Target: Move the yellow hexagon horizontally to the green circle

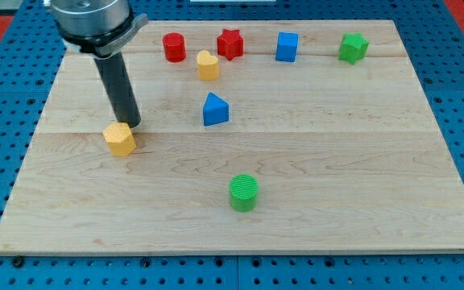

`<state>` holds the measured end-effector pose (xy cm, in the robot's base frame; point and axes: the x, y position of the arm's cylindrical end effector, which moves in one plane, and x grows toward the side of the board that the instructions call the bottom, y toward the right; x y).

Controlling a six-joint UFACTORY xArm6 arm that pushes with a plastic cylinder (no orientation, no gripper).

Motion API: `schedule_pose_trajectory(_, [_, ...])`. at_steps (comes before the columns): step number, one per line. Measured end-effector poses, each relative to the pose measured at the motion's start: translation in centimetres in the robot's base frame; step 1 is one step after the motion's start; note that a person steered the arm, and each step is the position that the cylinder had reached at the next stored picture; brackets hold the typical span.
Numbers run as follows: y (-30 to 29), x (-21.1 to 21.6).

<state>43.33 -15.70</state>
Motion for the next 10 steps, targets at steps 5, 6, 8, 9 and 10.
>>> schedule_pose_trajectory(5, [-0.2,5.6])
schedule_pose_trajectory(6, [-0.2,5.6])
schedule_pose_trajectory(8, [-0.2,6.5])
schedule_pose_trajectory(9, [-0.2,6.5])
schedule_pose_trajectory(10, [-0.3,7.0])
